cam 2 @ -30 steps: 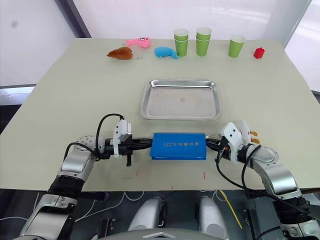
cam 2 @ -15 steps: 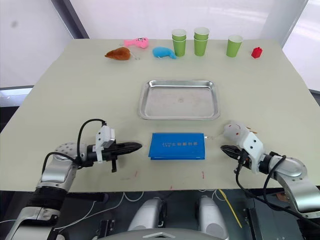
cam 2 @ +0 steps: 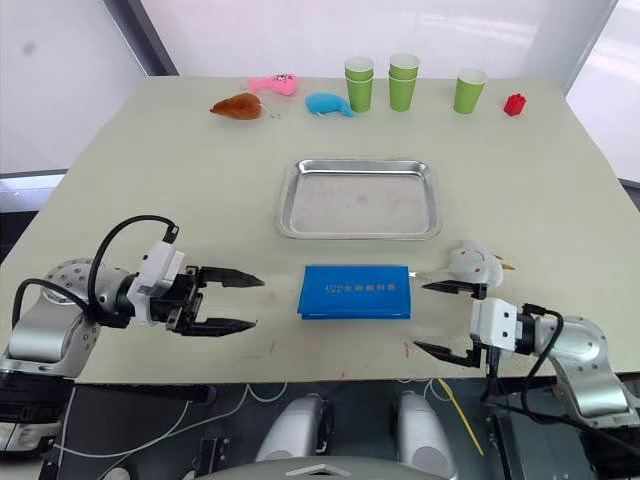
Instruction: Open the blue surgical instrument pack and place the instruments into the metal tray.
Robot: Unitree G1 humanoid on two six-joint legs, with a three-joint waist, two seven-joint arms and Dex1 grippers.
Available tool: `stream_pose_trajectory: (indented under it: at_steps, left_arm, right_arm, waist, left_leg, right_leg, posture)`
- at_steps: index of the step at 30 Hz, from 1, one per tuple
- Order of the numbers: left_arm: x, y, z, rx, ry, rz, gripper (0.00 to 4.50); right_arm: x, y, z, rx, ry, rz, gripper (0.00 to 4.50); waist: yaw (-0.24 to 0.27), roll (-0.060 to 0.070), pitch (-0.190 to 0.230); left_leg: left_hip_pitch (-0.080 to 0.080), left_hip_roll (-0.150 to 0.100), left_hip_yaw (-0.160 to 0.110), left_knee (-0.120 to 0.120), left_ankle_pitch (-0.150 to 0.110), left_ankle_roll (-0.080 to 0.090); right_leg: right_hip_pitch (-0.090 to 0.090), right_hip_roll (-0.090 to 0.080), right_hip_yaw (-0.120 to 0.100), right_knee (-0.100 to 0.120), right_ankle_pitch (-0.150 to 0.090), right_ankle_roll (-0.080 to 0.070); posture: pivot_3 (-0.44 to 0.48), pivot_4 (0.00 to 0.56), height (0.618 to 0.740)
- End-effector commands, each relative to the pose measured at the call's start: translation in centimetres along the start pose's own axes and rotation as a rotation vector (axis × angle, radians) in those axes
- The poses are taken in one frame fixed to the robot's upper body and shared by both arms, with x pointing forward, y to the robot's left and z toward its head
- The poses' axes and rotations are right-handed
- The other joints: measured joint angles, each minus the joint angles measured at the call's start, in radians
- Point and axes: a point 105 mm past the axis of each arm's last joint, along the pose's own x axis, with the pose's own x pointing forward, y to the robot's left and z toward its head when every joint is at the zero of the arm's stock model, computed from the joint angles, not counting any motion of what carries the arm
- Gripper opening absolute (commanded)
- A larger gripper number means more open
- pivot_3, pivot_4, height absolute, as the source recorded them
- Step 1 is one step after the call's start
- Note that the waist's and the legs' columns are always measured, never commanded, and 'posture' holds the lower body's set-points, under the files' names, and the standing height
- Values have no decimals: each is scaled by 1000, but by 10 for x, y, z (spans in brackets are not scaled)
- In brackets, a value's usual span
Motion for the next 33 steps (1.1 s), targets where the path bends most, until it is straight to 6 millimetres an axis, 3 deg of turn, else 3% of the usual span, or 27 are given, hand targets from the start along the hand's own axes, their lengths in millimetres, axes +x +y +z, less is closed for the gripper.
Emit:
stream_pose_trajectory:
  at_steps: [1,11,19,29,33]
  left_arm:
    - [-3,-6,16,51,-13,-75,4406]
    - [0,-11,31,66,-70,-145,4406]
    - [-1,-10,35,72,-73,-160,4406]
    - [0,-12,35,93,-82,-166,4500]
    - [2,-11,34,98,-84,-166,4500]
  right_arm:
    - [7,-2,-2,-137,-28,46,4500]
    - [30,-13,-18,-355,-49,115,4500]
    - [46,-25,-21,-373,-73,117,4500]
    - [52,-22,-26,-325,-77,141,43]
    - [52,-21,-24,-311,-85,150,43]
  waist:
    - [2,1,0]
    - [-1,1,2]
    - [-5,1,2]
    - [-16,1,2]
    - [-18,1,2]
  left_leg:
    - [0,0,0,0,0,0]
    - [1,0,0,0,0,0]
    - [1,0,-1,0,0,0]
    - [1,0,-2,0,0,0]
    - [1,0,-2,0,0,0]
  right_leg:
    - [0,0,0,0,0,0]
    - [0,0,0,1,0,0]
    - [0,0,1,1,0,-1]
    - [0,0,1,2,0,-1]
    - [0,0,1,2,0,-1]
  posture:
    - [0,150,740]
    - [0,150,740]
    - [0,150,740]
    - [0,150,740]
    - [0,150,740]
